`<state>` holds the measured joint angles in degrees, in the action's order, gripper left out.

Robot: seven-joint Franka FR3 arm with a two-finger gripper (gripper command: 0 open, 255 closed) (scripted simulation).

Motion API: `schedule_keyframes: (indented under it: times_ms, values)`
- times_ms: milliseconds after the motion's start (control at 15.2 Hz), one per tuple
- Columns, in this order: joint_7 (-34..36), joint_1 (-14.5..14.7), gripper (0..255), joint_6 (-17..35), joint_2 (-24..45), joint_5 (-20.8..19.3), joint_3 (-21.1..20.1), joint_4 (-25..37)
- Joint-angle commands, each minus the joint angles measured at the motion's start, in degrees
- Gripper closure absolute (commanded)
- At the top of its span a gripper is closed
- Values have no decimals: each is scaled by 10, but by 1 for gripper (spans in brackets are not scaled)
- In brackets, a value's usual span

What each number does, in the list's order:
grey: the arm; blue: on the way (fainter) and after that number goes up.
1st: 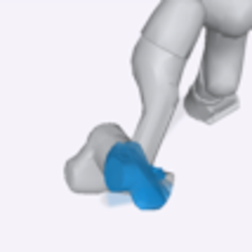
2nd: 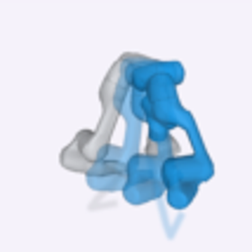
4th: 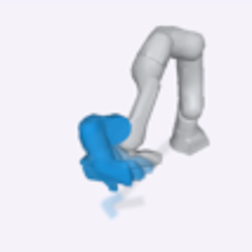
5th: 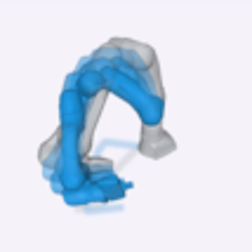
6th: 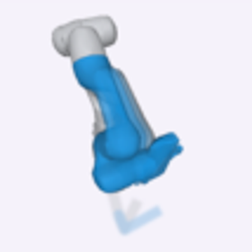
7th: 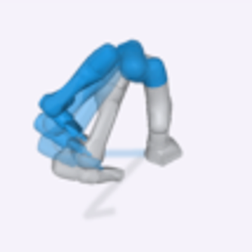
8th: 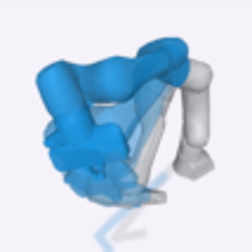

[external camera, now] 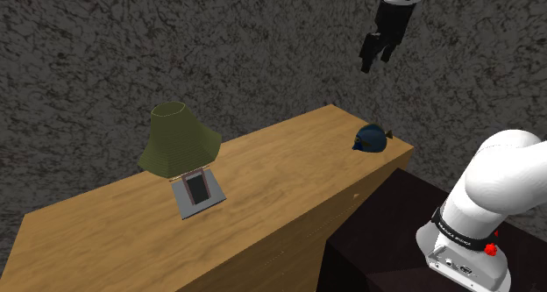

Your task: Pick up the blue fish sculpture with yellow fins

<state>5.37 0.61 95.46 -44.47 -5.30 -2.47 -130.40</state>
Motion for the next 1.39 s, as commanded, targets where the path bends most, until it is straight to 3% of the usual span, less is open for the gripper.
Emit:
schedule_keyframes:
  times_ms: [0, 726, 1320]
  values:
    - [0, 0, 0, 0, 0, 0, 0, 0]
    - [-55, -27, 0, 206, 9, -71, 57, -187]
    - [-85, -74, 0, 411, 114, -153, 111, -273]
